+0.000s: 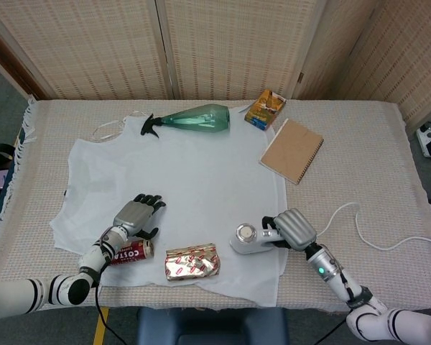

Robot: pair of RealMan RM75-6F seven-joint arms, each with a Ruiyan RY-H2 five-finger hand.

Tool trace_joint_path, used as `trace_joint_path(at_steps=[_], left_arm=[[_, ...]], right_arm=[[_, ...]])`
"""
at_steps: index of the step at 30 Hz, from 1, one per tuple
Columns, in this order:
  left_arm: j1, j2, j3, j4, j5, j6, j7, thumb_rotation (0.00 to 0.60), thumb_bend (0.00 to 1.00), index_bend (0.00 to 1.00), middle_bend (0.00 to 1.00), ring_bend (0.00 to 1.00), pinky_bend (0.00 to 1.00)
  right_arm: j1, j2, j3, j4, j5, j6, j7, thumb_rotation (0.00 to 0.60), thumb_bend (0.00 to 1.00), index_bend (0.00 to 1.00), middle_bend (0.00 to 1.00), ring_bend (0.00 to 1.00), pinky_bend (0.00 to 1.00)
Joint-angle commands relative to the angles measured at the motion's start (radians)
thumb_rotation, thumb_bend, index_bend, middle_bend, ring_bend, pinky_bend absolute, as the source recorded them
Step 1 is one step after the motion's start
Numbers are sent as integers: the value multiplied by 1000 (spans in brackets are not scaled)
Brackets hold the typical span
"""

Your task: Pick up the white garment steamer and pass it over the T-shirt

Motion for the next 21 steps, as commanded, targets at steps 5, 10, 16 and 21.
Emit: trace_joint_path(at_steps=[5,10,16,21], left_arm=[[2,0,0,3,-4,1,-1,452,478,164,60,0,0],[3,0,0,7,-7,0,-3,450,477,163,60,0,0],[7,2,3,8,-6,-2,-5,453,476,164,59,0,0],[11,2,3,15,-5,-5,-14,453,477,164,60,0,0]], right_arm=[[87,-95,142,119,95,-78,-12,600,659,703,805,872,921],[137,-184,172,232,136,-152,-25,600,660,702,806,872,921],[137,-223,139,284,115,-166,-10,600,660,703,806,872,922],[76,-163,74,217,66,-107,20,600,661,703,805,872,922]])
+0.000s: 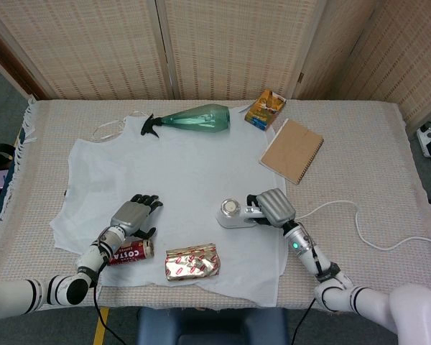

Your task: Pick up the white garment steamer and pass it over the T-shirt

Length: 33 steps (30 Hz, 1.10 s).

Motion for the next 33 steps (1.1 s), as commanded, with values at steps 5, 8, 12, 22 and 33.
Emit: trace_joint_path(at_steps=[5,8,12,22,33], left_arm=[[1,-2,-1,5,0,-4,-3,451,477,164,59,0,0],[2,-3,-1,2,-1,-2,-2,447,477,164,58,0,0],[1,-1,-1,-6,0,3,3,453,477,164,57,0,0],[17,25,-20,-46,45,46,-17,449,473,165,56,0,0],[154,109,-77,-118,254,219,-228,453,432,173,56,0,0]], right_arm=[[-89,105,-88,-114,-54,68,21,600,660,703,805,872,921],[-117,142,-120,-155,-76,88,18,600,659,703,806,872,921],[-157,186,-164,-204,-109,122,23,600,660,703,805,872,921],[-240,290,-159,-252,-120,248,62,600,660,702,806,873,921],[-237,239,-18,-16,81,137,131,600,659,699,805,820,922]])
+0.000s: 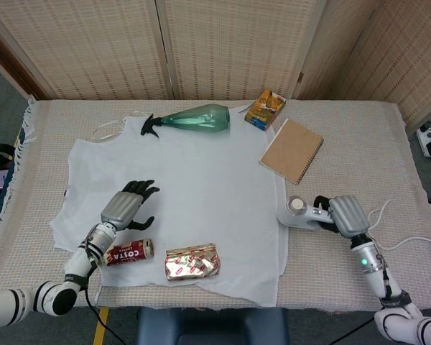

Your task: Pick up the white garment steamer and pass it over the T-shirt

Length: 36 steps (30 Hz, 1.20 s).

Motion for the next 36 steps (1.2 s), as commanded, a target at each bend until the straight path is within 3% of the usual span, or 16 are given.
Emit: trace_joint_path(at_steps=[1,5,10,14,15,17,19,26,30,34,36], left_arm=[[55,44,-15,-27,56,55,-66,452,431,173,56,0,0],[99,71,-14,-30,97,94,-110,449,428,174,57,0,0],[145,100,-14,-27,125,126,-145,453,427,174,57,0,0],[176,108,-16,-18,136,147,-161,449,427,173,57,0,0],[184,110,-15,-14,138,151,-164,450,425,173,56,0,0],[195,112,-16,-9,138,155,-168,451,411,173,56,0,0],[209,117,-17,-5,137,162,-171,452,396,173,57,0,0],[260,145,-19,-19,97,186,-152,474,395,136,48,0,0],[301,141,-21,-8,88,238,-138,514,394,131,47,0,0],[359,138,-11,-1,117,313,-143,599,391,136,49,0,0],[387,130,-4,4,135,358,-132,600,391,138,50,0,0]], right_arm=[[3,-45,38,117,60,-63,31,600,660,698,803,810,921],[0,-78,49,202,80,-96,54,600,645,662,784,763,892],[-7,-89,57,254,103,-141,58,600,535,518,700,638,751],[-7,-55,54,216,114,-192,45,600,229,139,406,344,491],[-9,-38,55,190,120,-204,38,600,113,46,265,213,382],[-13,-5,60,138,129,-214,30,600,10,0,82,52,222],[-21,37,60,71,127,-207,20,600,0,0,2,0,116],[-92,194,48,-153,64,-66,-9,600,0,0,2,1,104],[-156,275,37,-259,19,61,-38,600,4,0,84,62,176],[-224,328,21,-334,-18,177,-76,600,129,7,157,111,219],[-248,341,11,-352,-36,212,-83,600,148,16,168,116,224]])
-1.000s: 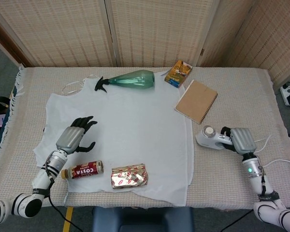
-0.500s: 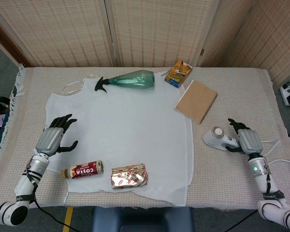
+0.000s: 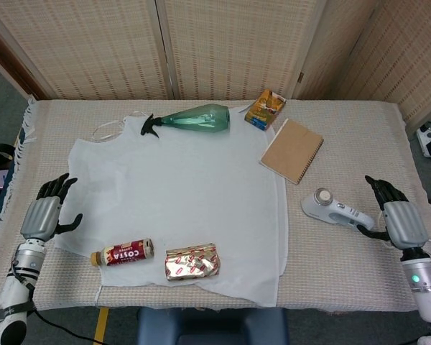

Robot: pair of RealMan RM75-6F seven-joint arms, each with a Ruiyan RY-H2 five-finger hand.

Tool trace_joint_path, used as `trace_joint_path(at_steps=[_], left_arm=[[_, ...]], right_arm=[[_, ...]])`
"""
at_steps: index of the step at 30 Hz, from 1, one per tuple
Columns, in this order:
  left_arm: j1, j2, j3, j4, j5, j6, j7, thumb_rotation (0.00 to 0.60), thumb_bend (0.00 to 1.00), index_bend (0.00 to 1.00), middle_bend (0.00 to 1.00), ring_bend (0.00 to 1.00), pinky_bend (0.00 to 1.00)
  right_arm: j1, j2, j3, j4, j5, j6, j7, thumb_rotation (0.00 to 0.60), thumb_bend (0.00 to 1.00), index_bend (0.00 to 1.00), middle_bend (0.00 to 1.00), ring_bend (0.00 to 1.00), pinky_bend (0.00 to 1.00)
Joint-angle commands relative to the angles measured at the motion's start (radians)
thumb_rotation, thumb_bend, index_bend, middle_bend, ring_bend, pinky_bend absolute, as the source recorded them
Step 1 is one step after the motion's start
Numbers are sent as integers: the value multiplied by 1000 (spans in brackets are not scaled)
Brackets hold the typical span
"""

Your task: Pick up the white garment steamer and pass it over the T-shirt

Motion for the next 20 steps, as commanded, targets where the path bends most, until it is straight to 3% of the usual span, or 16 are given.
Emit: trace_joint_path(at_steps=[1,10,20], left_arm=[[55,-13,12,10,37,84,13,600,391,139,51,0,0],[209,-47,62,45,201,316,-13,600,358,155,77,14,0],[327,-29,121,18,292,407,13,600,310,159,85,19,0]], right_arm=[[-67,50,-27,-60,-49,85,-32,600,152,18,172,117,224],[-157,40,-67,-63,-89,177,-41,600,152,0,164,80,224],[-186,17,-67,-28,-102,189,43,600,153,0,151,60,224]])
